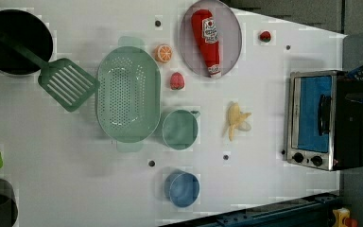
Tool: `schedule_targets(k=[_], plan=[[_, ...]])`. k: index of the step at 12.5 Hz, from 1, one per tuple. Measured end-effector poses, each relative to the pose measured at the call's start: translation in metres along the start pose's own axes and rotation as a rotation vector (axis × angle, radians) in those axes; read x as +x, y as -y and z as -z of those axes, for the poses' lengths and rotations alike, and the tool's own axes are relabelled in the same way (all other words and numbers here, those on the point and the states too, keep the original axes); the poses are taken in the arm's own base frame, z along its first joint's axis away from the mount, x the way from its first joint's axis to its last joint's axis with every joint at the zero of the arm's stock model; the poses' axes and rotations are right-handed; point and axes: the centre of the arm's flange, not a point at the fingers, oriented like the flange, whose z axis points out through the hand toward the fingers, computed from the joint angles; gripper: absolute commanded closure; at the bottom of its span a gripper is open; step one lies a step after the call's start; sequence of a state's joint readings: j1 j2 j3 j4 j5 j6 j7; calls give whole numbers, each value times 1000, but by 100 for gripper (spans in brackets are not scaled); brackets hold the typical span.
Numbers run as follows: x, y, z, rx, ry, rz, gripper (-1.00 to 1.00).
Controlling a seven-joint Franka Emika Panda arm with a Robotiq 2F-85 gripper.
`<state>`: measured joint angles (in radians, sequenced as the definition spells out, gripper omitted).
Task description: Pick Banana and place it in mug.
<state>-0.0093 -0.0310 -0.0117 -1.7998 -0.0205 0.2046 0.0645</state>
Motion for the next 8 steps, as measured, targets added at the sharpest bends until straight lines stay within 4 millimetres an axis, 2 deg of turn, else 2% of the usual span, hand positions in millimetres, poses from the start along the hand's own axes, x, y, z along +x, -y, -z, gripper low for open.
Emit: schedule_targets(k=[1, 3, 4, 5, 6, 8], plan=[[-18, -32, -9, -54, 50, -13, -54], [-60, -105, -1, -122, 148, -21, -97], [-69, -124, 10, -102, 131, -12, -100], [-72, -135, 22, -60, 104, -10, -100], [-70, -135, 36, -6, 59, -14, -100], [-61, -123, 34, 73, -16, 13, -100]])
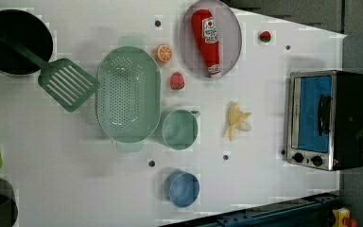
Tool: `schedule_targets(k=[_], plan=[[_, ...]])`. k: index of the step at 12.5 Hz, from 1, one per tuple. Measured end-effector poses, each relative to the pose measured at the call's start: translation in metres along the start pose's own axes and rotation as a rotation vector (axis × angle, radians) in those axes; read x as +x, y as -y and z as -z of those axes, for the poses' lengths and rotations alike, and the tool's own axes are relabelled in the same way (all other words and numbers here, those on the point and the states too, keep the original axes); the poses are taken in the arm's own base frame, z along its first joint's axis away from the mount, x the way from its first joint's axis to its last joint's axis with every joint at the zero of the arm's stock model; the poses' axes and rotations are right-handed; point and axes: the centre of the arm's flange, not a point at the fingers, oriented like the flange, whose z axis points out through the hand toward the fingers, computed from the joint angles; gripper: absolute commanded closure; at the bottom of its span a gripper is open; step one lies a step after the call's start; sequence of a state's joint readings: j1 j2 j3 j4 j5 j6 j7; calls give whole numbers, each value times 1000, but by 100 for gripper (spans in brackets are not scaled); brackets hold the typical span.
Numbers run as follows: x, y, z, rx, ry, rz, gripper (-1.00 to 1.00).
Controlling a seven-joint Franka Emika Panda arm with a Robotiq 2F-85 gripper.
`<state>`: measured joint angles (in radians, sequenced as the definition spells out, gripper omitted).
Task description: Pick Banana and place it in mug.
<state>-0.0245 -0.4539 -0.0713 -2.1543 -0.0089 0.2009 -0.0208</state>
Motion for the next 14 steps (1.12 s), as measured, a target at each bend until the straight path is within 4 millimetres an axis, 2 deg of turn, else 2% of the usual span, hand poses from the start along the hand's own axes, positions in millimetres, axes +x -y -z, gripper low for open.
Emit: schedule_targets(k=[1, 2, 4, 5, 6, 8, 9, 10, 12, 14], plan=[[7, 6, -19, 13, -19, 34, -100], [13, 12, -53, -15, -6, 69, -100], [21, 29, -140, -75, 39, 173, -100], [18, 37, -188, -93, 55, 249, -100], [7, 38, -233, -120, 97, 325, -100], [-14, 30, -303, -139, 186, 454, -100], [-18, 23, -331, -144, 210, 509, -100], [-14, 19, -349, -145, 222, 558, -100], [-4, 13, -375, -141, 227, 592, -100], [-6, 16, -395, -131, 212, 626, -100]])
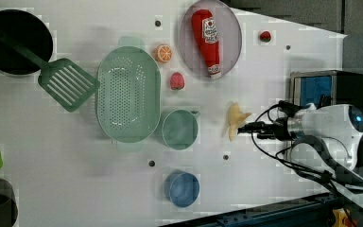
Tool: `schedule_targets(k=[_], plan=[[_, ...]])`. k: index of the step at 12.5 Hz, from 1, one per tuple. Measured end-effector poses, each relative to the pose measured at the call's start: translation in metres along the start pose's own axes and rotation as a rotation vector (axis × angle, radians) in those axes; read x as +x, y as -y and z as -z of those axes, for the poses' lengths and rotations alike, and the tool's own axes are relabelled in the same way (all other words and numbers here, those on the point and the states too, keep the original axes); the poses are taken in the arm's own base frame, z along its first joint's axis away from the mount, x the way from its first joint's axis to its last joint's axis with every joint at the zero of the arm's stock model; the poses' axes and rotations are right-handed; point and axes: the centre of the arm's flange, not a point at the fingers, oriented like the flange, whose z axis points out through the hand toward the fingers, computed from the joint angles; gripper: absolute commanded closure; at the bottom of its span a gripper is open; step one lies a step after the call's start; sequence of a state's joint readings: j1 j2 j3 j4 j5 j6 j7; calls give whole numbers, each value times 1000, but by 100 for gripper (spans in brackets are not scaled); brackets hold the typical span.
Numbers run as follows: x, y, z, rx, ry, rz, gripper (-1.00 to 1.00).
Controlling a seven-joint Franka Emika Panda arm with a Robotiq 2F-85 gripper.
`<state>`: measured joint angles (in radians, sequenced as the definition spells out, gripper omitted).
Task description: Pick Banana and place it in mug.
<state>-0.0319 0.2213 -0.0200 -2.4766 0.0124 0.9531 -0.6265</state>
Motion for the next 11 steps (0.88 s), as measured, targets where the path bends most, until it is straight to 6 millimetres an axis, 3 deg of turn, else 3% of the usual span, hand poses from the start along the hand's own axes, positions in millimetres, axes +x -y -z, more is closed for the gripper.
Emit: schedule_targets(k=[3, 4, 8, 10, 11], plan=[[7, 12, -16, 0, -72, 52, -100], [8, 13, -26, -4, -63, 73, -91], [4, -5, -63, -14, -26, 64, 6], [9, -4, -51, -5, -63, 65, 48], [14, 3, -44, -1, -89, 79, 49]])
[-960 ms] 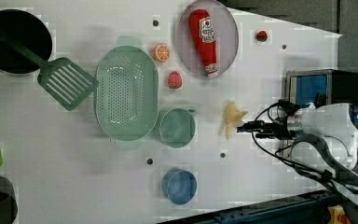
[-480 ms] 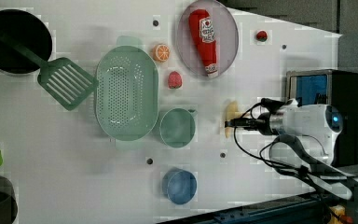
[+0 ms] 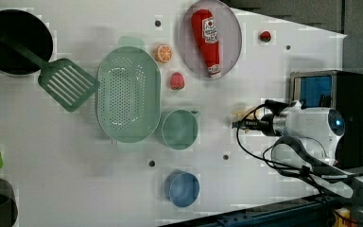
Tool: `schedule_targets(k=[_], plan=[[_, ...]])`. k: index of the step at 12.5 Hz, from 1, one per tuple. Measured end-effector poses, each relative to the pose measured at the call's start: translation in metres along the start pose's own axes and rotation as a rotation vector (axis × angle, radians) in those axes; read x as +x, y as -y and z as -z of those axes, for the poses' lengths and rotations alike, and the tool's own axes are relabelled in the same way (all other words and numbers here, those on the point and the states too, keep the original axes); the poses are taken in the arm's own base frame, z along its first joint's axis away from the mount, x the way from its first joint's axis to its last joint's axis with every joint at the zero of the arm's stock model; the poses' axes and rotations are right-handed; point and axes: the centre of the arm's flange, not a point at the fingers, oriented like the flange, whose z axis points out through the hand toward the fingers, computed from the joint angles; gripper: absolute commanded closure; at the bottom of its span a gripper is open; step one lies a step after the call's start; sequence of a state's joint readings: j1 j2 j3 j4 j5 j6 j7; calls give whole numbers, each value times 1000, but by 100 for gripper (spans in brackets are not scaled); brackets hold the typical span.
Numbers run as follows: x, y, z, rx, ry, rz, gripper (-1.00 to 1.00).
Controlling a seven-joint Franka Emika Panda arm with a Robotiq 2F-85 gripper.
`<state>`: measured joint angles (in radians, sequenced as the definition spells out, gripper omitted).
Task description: Pick Banana and place it in mug.
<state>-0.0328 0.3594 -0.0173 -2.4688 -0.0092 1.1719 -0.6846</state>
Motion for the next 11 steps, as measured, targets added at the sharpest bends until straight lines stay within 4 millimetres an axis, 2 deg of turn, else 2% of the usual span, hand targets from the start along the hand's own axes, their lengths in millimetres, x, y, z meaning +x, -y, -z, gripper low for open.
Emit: schedule_targets(k=[1, 3, 4, 6, 8, 11], plan=[[4, 7, 4, 0, -11, 16, 49], [-1, 18, 12, 8, -11, 34, 49], [-3, 21, 23, 7, -5, 43, 49], [0, 24, 61, 5, -11, 51, 49], [-6, 7, 124, 2, 8, 19, 49], [-10, -9, 247, 9, -85, -5, 49]])
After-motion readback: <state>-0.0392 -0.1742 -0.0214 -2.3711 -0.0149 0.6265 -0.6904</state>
